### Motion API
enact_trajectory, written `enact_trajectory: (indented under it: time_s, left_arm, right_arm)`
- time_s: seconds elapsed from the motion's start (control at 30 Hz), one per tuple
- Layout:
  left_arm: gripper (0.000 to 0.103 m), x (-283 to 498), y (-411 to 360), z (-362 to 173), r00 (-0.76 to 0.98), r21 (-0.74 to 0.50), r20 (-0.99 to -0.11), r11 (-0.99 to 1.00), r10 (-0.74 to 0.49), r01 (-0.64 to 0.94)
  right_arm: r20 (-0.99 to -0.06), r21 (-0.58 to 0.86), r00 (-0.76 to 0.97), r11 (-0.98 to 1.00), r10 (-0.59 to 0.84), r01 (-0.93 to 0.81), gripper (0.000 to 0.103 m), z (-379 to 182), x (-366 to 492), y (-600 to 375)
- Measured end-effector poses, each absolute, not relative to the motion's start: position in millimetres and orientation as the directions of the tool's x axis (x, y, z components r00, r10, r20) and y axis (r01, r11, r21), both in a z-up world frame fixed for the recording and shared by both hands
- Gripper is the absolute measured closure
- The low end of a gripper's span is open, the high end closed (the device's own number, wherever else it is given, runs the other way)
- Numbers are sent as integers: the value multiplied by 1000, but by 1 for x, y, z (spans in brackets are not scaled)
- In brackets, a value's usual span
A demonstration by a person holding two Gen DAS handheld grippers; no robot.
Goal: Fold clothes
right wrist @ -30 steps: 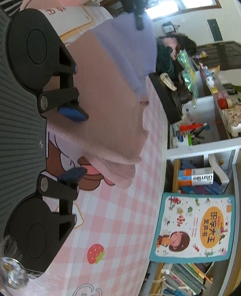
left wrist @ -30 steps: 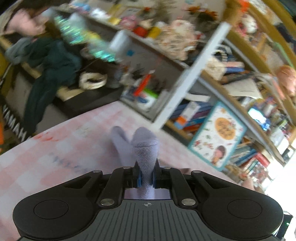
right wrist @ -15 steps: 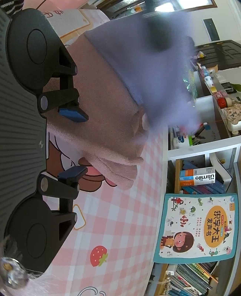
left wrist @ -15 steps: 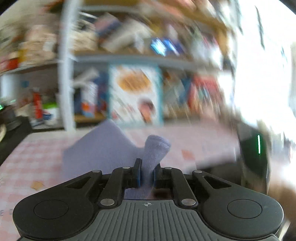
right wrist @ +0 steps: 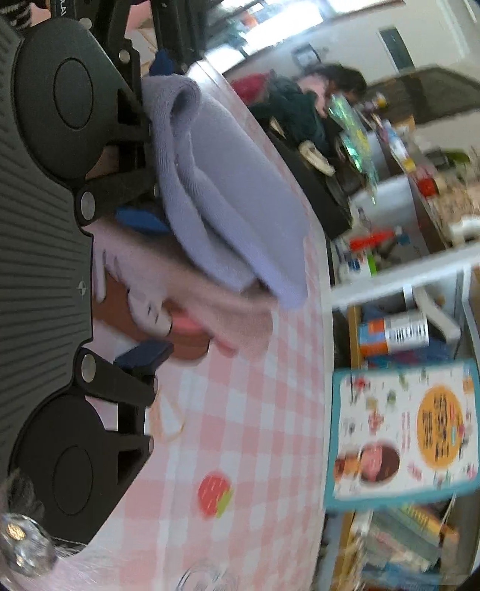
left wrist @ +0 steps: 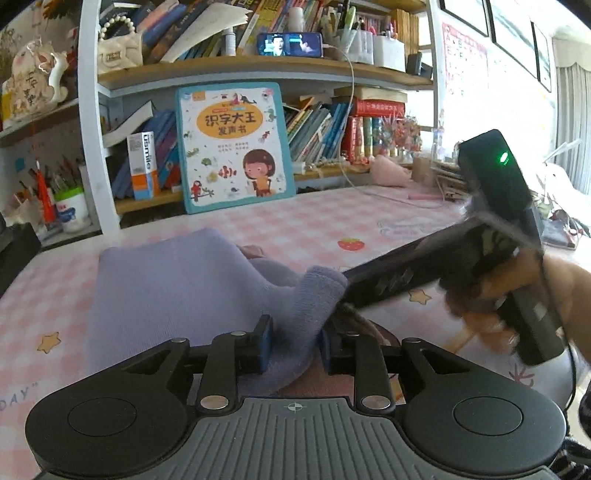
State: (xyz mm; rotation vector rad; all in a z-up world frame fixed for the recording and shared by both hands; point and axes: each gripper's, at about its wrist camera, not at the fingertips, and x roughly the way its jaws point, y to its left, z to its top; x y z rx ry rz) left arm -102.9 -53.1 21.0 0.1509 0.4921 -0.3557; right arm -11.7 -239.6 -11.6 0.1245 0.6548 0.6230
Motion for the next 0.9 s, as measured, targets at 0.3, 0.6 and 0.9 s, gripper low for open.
enact_trajectory:
  time_s: [0.3,0.6,0.9]
  left_arm:
    - [89,-110,-51,21,877,11,-376,945,-299,327]
    - [89,-109,-56,12,850,44,-425,931,-311,363]
    - [76,-106,-53,5,826,11,-453,924,-336,382]
  right_arm:
    - [-323,699,492,554,809,-451,29,7,-22,-284]
    - [-222,898,363,335,905,-287,22,-23,31,-245]
    - [-140,871,574,376,806,-316,25,9,80,-251]
